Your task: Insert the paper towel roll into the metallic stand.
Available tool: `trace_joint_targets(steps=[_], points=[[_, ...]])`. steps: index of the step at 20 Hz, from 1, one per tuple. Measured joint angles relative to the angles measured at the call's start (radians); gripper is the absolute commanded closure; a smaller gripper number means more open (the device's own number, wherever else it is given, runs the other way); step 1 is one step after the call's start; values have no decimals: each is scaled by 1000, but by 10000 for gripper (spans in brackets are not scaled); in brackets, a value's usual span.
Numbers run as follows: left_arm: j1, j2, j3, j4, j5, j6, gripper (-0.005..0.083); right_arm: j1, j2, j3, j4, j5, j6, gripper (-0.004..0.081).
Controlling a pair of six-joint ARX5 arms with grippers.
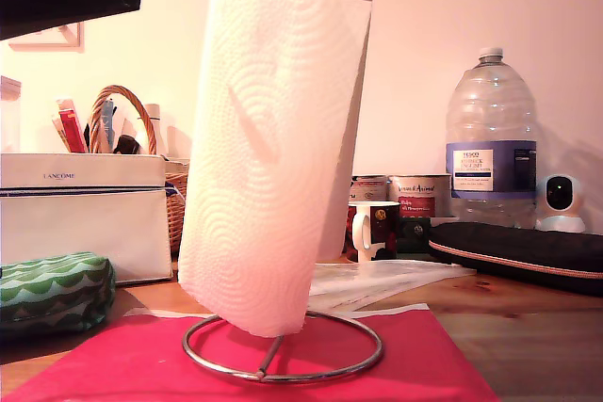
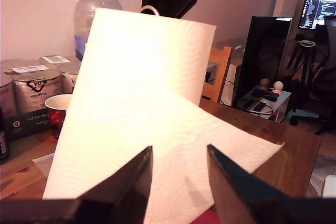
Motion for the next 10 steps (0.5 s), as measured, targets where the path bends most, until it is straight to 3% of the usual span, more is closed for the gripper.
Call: trace_joint_targets(steps=[10], points=[[0, 0, 0, 0, 0, 0, 487, 4, -2, 0, 1, -57, 0, 570]])
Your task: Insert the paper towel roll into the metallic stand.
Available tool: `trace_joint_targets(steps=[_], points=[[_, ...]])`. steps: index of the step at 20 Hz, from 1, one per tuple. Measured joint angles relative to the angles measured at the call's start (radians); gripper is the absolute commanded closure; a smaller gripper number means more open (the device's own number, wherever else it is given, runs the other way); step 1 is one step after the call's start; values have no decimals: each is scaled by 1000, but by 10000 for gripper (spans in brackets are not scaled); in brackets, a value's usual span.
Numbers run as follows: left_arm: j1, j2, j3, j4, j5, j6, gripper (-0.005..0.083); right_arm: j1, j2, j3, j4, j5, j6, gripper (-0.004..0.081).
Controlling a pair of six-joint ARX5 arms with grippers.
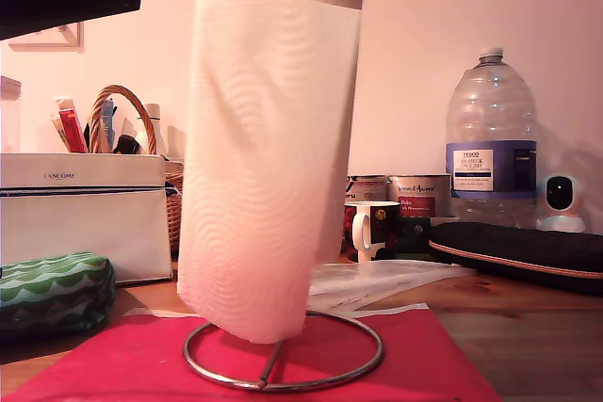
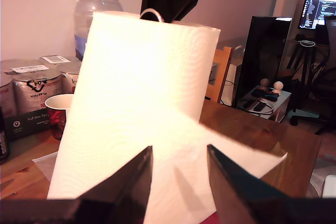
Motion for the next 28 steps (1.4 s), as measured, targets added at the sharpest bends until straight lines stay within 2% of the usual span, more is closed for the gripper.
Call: trace_joint_targets(steps=[6, 14, 20, 21, 23, 24, 26, 28], points=[[0, 0, 0, 0, 0, 0, 487, 2, -59, -1, 0, -1, 0, 569], [0, 0, 0, 0, 0, 0, 487, 2, -92, -1, 3, -6, 0, 503], [0, 0, 0, 0, 0, 0, 489, 2, -92, -1, 10, 4, 0, 514], [0, 0, 0, 0, 0, 0, 497, 2, -92, -1, 14, 4, 0, 563], [0, 0, 0, 0, 0, 0, 551, 2, -92, -1, 22, 4, -1, 767], [0, 0, 0, 0, 0, 0, 607, 2, -92, -1, 26, 4, -14, 777], [0, 0, 0, 1, 0, 0, 808, 2, -92, -1, 42, 12, -55, 780], [0, 0, 0, 8, 0, 3, 794, 2, -92, -1, 72, 22, -55, 780]])
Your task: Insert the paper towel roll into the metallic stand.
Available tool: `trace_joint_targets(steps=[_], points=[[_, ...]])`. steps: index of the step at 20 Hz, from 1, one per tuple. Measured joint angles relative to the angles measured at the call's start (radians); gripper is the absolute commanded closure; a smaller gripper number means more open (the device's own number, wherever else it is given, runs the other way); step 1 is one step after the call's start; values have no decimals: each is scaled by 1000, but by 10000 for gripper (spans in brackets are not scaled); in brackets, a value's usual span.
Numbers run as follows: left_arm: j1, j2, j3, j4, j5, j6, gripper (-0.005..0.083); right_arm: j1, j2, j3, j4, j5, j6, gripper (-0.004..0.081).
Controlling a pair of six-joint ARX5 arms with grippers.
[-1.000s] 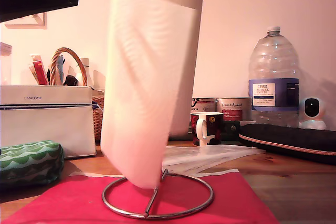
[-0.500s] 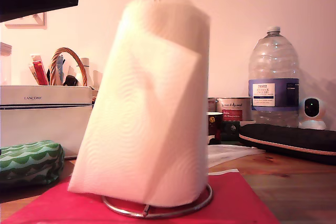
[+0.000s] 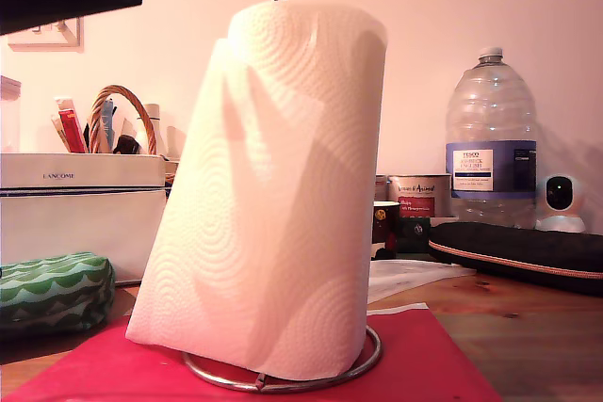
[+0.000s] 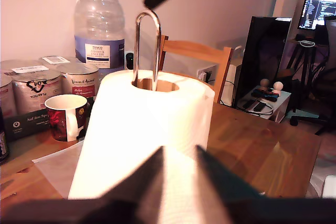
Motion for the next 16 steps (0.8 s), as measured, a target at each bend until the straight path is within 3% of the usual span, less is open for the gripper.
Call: trace_joint_targets(steps=[5, 9, 16], points=[[0, 0, 21, 40, -3, 22, 793, 2, 0, 0, 163, 39, 43, 780], [10, -5, 23, 39, -13, 23, 793, 56, 0, 0, 198, 283, -76, 780], [86, -5, 23, 37, -14, 23, 793, 137, -21, -32, 303, 321, -129, 780]])
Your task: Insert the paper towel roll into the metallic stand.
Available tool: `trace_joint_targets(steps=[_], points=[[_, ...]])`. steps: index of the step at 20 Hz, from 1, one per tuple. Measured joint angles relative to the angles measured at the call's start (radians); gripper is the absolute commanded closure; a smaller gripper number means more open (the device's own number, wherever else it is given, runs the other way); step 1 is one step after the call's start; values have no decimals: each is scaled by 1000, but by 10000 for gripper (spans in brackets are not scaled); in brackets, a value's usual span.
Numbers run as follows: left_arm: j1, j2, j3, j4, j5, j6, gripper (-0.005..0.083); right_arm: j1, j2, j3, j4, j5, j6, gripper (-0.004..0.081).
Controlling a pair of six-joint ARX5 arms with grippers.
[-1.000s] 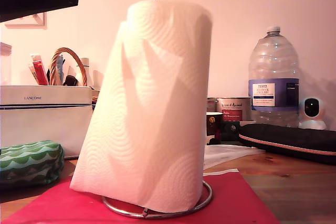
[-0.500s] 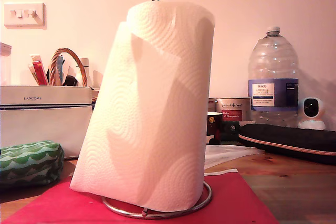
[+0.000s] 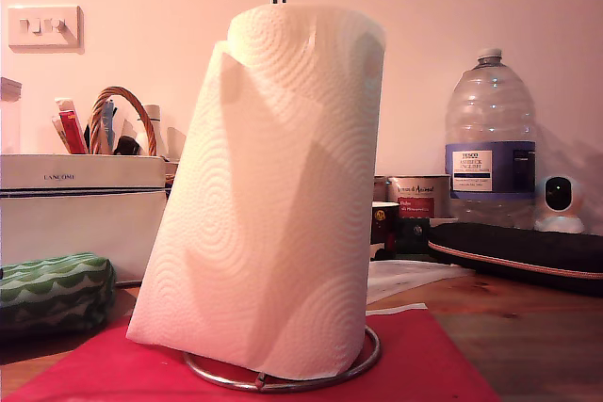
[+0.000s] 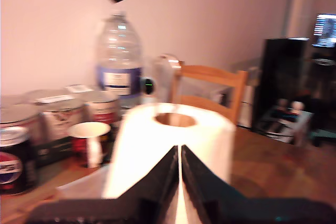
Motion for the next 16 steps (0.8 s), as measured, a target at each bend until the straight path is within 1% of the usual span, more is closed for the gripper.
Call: trace_joint_targets(steps=[1, 3, 7, 10, 12, 14, 16], points=[[10, 0, 0, -5, 0, 0, 793, -1, -25, -41, 28, 8, 0, 780], [28, 0, 0, -15, 8, 0, 793, -2, -105, -153, 103, 31, 0, 780], [52, 0, 0, -18, 15, 0, 793, -13, -288, -400, 282, 52, -19, 780], [72, 0, 0, -17, 21, 0, 793, -37, -405, -573, 363, 51, -38, 780], [78, 0, 0, -14, 30, 0, 793, -76, -465, -680, 423, 50, -50, 780], [79, 0, 0, -14, 31, 0, 793, -139, -518, -773, 485, 41, -50, 780], [82, 0, 0, -14, 31, 0, 793, -216, -577, -853, 533, -14, -53, 780]])
